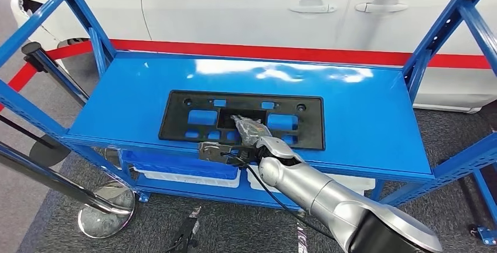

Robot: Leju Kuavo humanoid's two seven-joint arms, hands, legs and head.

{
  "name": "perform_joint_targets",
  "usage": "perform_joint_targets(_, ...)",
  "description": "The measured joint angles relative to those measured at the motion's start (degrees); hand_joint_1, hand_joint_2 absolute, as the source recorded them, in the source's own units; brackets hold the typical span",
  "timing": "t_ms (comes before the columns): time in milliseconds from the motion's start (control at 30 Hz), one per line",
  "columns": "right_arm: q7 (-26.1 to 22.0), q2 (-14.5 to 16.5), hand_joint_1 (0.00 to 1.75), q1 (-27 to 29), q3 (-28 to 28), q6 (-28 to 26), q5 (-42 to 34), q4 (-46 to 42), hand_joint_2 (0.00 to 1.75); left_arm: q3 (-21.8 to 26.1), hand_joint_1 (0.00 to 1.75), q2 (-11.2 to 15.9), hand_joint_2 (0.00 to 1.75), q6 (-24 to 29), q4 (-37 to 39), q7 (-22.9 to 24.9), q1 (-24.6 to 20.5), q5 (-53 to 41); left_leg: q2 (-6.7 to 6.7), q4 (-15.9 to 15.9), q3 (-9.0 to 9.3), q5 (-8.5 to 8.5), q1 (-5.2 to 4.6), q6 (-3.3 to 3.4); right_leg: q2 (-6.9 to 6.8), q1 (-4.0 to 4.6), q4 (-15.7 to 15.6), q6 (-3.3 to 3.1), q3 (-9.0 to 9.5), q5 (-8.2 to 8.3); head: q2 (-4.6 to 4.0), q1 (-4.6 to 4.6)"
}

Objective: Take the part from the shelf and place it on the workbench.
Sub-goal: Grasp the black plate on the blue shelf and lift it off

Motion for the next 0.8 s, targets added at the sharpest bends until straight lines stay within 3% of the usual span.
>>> perform_joint_targets(67,0.88,0.0,0.0,-0.19,0.0,-1.11,0.33,0.42,1.75,-0.02,0.0,0.04,0.0,-0.01,0.0,0.0,-0.15,-0.02,-0.03,-7.34,3.17,3.32,-0.13,0.39,0.17,0.07,-0.03,0.21,0.35,-0.23,0.0,0.01)
perform_joint_targets(100,1.55,-0.01,0.0,-0.38,0.0,-2.17,0.86,0.62,1.75,-0.03,0.0,0.04,0.0,-0.01,0.0,0.0,-0.24,-0.02,-0.06,-9.61,4.23,3.83,-0.26,0.57,0.21,0.14,-0.08,0.43,0.35,-0.26,0.0,0.01)
perform_joint_targets(200,4.18,-0.12,0.0,-0.96,0.13,-5.94,3.56,1.22,1.75,-0.04,0.0,0.07,0.0,0.01,0.0,-0.03,-0.22,-0.01,-0.13,-11.23,4.99,3.59,-0.45,1.13,0.23,0.26,-0.3,1.32,0.21,-0.2,0.0,0.11)
perform_joint_targets(267,5.9,-0.36,0.0,-1.41,0.42,-8.45,5.99,1.63,1.75,-0.05,0.0,0.08,0.0,0.05,0.0,-0.12,-0.11,-0.01,-0.06,-11.97,5.43,3.97,-0.24,1.79,0.09,0.23,0.88,1.92,-0.26,-1.21,0.0,0.15)
perform_joint_targets(367,9.74,-1.05,0.0,-1.68,1.28,-14.53,12.31,2.05,1.75,-0.06,0.0,0.05,0.0,0.05,0.0,-0.26,-0.15,-0.06,0.03,-12.37,5.75,4.14,-0.22,2.55,-0.1,0.2,10.02,2.28,-4.28,-6.0,0.0,0.3)
perform_joint_targets(433,12.63,-1.72,0.0,-1.56,2.5,-19.09,17.14,2.38,1.75,-0.08,0.0,0.02,0.0,0.05,0.0,-0.26,-0.01,-0.14,0.03,-12.27,5.72,4.07,-0.27,2.68,-0.12,0.16,15.31,2.37,-6.82,-7.63,0.0,0.32)
perform_joint_targets(467,13.65,-2.05,0.0,-1.49,3.1,-20.76,19.0,2.55,1.75,-0.08,0.0,-0.02,0.0,0.08,0.0,-0.26,0.07,-0.18,0.02,-12.19,5.72,4.03,-0.28,2.68,-0.12,0.14,15.06,2.36,-6.74,-6.9,0.0,0.32)
perform_joint_targets(500,14.51,-2.35,0.0,-1.48,3.7,-22.31,20.69,2.7,1.75,-0.08,0.0,-0.09,0.0,0.1,0.0,-0.26,0.12,-0.26,0.01,-12.04,5.72,3.95,-0.28,2.64,-0.13,0.1,12.64,2.3,-5.6,-5.32,0.0,0.32)
perform_joint_targets(533,15.08,-2.59,0.0,-1.51,4.2,-23.45,21.94,2.78,1.75,-0.09,0.0,-0.18,0.0,0.12,0.0,-0.26,0.14,-0.35,-0.01,-11.83,5.7,3.82,-0.27,2.55,-0.15,0.07,8.86,2.21,-3.75,-3.31,0.0,0.32)
perform_joint_targets(600,15.83,-2.93,0.0,-1.67,5.07,-25.07,23.64,2.87,1.75,-0.1,0.0,-0.36,0.0,0.14,0.0,-0.26,0.07,-0.53,-0.04,-11.19,5.43,3.46,-0.49,2.13,-0.15,0.12,2.09,1.96,-0.4,-0.94,0.0,0.29)
perform_joint_targets(633,16.0,-3.08,0.0,-1.73,5.48,-25.44,24.05,2.91,1.75,-0.13,0.0,-0.42,0.0,0.14,0.0,-0.26,0.05,-0.6,-0.05,-10.96,5.27,3.35,-0.58,1.88,-0.12,0.19,0.52,1.82,0.35,-0.65,0.0,0.27)
perform_joint_targets(733,16.3,-3.52,0.0,-1.78,6.27,-25.54,24.33,3.08,1.75,-0.18,0.0,-0.49,0.0,0.17,0.0,-0.27,0.06,-0.7,-0.03,-10.77,4.98,3.28,-0.57,1.18,-0.03,0.26,-0.17,1.19,0.51,-0.46,0.0,0.25)
perform_joint_targets(800,16.5,-3.69,0.0,-1.83,6.5,-25.42,24.43,3.14,1.75,-0.2,0.0,-0.54,0.0,0.23,0.0,-0.3,0.05,-0.72,0.01,-8.67,4.11,1.69,-0.45,0.56,-0.08,0.01,-0.5,0.69,0.7,-0.21,0.0,0.08)
